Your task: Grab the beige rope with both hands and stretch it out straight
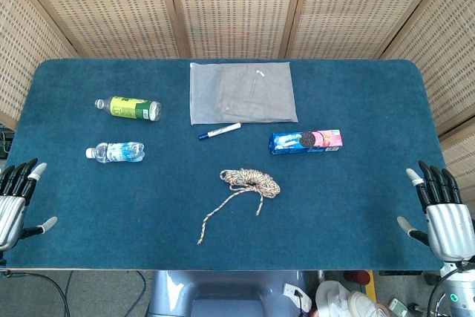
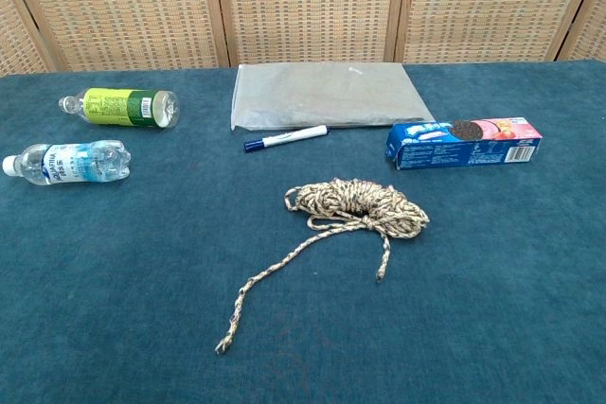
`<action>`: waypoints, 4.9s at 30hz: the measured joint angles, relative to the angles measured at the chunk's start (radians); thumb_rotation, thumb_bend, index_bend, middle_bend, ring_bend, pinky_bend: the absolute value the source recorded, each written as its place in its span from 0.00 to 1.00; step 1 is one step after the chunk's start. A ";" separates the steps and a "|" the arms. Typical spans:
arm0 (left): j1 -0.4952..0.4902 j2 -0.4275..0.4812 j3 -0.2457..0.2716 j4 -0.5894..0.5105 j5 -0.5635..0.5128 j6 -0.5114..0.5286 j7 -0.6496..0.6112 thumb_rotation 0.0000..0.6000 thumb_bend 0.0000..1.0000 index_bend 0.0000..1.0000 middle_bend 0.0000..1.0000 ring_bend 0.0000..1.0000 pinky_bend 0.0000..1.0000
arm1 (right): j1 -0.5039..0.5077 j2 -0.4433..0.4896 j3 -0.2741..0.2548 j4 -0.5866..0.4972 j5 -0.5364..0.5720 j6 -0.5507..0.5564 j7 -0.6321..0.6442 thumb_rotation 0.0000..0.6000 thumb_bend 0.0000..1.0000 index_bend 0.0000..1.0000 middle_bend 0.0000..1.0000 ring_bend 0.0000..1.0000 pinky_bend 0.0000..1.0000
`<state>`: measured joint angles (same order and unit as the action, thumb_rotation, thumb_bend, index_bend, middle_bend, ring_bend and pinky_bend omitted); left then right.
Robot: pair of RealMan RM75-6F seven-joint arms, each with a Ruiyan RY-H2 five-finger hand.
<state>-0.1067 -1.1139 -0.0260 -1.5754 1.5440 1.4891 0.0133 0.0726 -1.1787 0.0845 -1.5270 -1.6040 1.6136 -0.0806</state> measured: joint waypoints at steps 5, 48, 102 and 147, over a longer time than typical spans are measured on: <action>-0.001 -0.007 0.000 0.008 -0.007 -0.006 0.004 1.00 0.00 0.00 0.00 0.00 0.00 | 0.005 -0.002 -0.003 0.000 -0.003 -0.012 -0.002 1.00 0.00 0.08 0.00 0.00 0.00; -0.031 -0.062 -0.038 0.056 -0.067 -0.040 0.026 1.00 0.00 0.00 0.00 0.00 0.00 | 0.741 -0.356 0.000 0.189 -0.080 -0.872 -0.055 1.00 0.34 0.46 0.00 0.00 0.00; -0.076 -0.073 -0.026 0.080 0.047 -0.028 0.044 1.00 0.01 0.00 0.00 0.00 0.00 | 0.756 -0.486 -0.149 0.438 -0.160 -0.605 0.117 1.00 0.43 0.66 0.00 0.00 0.00; -0.684 -0.492 0.150 0.659 0.545 -0.207 -0.294 1.00 0.31 0.49 0.00 0.00 0.00 | 0.762 -0.442 -0.166 0.528 -0.115 -0.631 0.251 1.00 0.43 0.66 0.00 0.00 0.00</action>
<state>-0.7911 -1.6059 0.1238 -0.9163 2.0887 1.2821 -0.2806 0.8344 -1.6202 -0.0814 -0.9992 -1.7189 0.9830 0.1703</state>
